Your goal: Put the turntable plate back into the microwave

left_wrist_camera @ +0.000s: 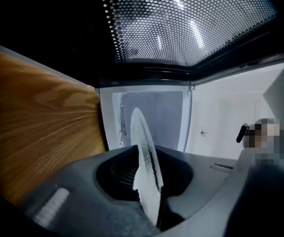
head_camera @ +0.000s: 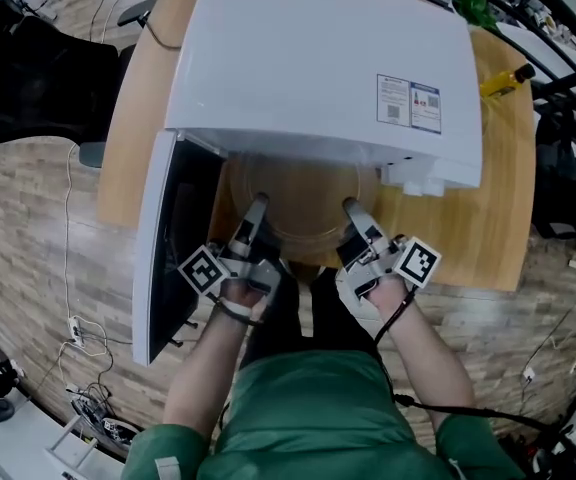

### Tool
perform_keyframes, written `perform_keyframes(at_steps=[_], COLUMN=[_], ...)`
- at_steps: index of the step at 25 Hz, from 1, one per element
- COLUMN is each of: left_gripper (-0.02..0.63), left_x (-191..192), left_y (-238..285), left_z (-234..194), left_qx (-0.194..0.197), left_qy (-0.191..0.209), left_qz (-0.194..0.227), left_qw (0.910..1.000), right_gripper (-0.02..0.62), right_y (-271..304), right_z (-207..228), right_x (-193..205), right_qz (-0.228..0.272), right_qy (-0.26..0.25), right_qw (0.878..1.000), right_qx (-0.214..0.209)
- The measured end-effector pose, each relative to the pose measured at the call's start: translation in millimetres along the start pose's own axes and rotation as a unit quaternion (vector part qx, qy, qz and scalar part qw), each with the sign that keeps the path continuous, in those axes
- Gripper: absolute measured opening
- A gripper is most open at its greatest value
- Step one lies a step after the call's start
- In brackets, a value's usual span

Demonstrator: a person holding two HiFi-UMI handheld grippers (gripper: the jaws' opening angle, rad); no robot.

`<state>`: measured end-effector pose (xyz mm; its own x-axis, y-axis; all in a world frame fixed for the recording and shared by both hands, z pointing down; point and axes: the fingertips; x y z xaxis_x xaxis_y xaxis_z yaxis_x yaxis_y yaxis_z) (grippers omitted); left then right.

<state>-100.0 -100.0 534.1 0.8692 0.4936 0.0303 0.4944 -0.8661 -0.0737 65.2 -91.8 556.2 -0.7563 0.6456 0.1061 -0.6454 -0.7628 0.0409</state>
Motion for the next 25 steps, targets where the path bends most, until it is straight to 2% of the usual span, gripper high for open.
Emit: perform_keyframes(at_steps=[25], left_gripper=[0.046], left_x=[-21], left_y=[24], left_z=[-43], left_qx=[-0.003], left_qy=[0.000], left_qz=[0.011], left_qw=[0.9999], right_gripper=[0.057], right_y=[33], right_z=[39], right_x=[-16], right_qz=[0.004], right_qy=[-0.002], right_qw=[1.000], right_qx=[0.005])
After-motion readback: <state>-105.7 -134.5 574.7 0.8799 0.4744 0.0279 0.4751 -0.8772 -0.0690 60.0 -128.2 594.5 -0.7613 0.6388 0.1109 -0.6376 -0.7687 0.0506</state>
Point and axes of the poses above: the fingertips, and each gripper's own axes: y forward along the fingers, z to its right, x out of its underside, and after that the axes turned 2 degrees about -y, right-handed
